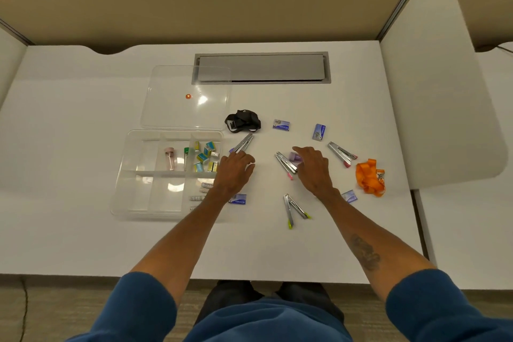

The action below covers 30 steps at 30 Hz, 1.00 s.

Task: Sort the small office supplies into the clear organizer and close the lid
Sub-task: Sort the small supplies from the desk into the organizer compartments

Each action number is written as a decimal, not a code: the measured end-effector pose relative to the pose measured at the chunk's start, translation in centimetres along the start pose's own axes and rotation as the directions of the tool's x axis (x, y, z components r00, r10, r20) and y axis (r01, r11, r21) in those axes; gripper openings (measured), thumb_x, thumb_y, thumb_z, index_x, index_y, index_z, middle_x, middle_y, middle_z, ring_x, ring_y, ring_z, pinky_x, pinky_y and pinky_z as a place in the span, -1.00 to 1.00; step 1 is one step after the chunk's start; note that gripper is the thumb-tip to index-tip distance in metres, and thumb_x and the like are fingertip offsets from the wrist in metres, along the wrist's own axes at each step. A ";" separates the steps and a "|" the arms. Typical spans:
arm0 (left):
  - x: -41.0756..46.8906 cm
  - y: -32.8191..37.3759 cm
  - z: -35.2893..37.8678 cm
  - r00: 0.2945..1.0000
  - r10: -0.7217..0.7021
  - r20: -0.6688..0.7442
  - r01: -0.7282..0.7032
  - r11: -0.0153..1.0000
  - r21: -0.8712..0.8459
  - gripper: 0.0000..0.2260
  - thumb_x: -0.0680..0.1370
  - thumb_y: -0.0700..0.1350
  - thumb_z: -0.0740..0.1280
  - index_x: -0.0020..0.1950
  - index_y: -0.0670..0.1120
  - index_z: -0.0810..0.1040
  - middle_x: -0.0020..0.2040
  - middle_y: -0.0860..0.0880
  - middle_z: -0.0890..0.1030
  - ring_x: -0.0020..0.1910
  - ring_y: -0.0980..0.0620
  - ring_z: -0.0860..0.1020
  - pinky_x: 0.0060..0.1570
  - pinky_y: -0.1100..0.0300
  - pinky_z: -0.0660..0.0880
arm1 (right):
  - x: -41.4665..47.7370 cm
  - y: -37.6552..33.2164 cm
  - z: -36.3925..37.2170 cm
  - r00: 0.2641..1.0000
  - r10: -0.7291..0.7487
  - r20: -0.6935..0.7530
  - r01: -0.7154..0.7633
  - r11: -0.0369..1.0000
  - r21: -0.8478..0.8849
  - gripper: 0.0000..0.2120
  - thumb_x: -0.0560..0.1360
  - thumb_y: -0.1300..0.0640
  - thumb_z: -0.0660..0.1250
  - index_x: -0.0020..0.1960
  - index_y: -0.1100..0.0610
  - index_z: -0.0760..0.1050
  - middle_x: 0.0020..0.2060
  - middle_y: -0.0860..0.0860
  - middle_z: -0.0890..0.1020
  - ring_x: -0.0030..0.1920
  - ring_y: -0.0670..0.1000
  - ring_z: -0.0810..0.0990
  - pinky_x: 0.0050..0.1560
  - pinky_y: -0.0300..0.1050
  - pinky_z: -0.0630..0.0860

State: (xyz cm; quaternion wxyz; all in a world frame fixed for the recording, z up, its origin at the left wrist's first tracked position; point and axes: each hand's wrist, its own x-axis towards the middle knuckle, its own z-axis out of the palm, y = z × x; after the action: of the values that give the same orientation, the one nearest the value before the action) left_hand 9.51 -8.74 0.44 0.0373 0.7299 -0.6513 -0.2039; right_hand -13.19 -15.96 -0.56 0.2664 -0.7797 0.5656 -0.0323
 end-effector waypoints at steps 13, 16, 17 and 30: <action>2.2 5.4 1.7 0.973 0.207 0.105 -0.213 0.976 0.052 -0.54 0.62 -0.18 0.22 0.53 0.00 0.28 0.53 0.02 0.32 0.53 0.02 0.25 0.48 0.08 0.17 | -0.2 1.8 0.1 1.000 -0.013 0.005 0.014 0.983 -0.181 -0.65 0.61 0.19 0.21 0.39 0.05 0.39 0.28 0.05 0.50 0.24 0.09 0.46 0.20 -0.01 0.38; 3.1 7.1 2.6 0.959 0.242 0.147 -0.259 0.960 0.109 -0.56 0.64 -0.15 0.20 0.52 0.02 0.28 0.53 0.03 0.32 0.57 0.02 0.18 0.54 0.04 0.02 | -0.2 2.4 0.1 1.000 -0.002 0.006 0.003 0.976 -0.217 -0.67 0.63 0.10 0.22 0.38 0.07 0.38 0.27 0.05 0.52 0.22 0.06 0.49 0.19 -0.05 0.40; 3.3 7.6 2.8 0.956 0.242 0.164 -0.264 0.956 0.127 -0.58 0.65 -0.13 0.21 0.52 0.02 0.28 0.52 0.02 0.34 0.56 0.00 0.19 0.55 0.02 0.00 | -0.2 2.5 0.1 1.000 -0.001 0.009 0.003 0.975 -0.223 -0.66 0.63 0.07 0.22 0.39 0.07 0.37 0.26 0.05 0.52 0.21 0.06 0.50 0.18 -0.06 0.41; 4.0 6.8 1.9 0.987 0.114 0.116 -0.120 0.991 0.051 -0.69 0.62 0.05 0.25 0.28 -0.08 0.51 0.17 -0.08 0.57 0.12 -0.08 0.55 0.17 0.02 0.39 | 1.5 -0.4 -0.5 0.957 0.254 -0.138 -0.212 0.941 0.264 -0.68 0.56 0.08 0.32 0.28 0.13 0.39 0.10 0.12 0.59 0.07 0.13 0.60 0.03 -0.07 0.50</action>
State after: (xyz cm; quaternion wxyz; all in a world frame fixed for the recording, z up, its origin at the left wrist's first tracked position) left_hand 2.75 -13.25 -0.16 -0.0086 0.6786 -0.6997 -0.2234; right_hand -12.45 -17.37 -0.34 0.3139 -0.6623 0.6664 -0.1371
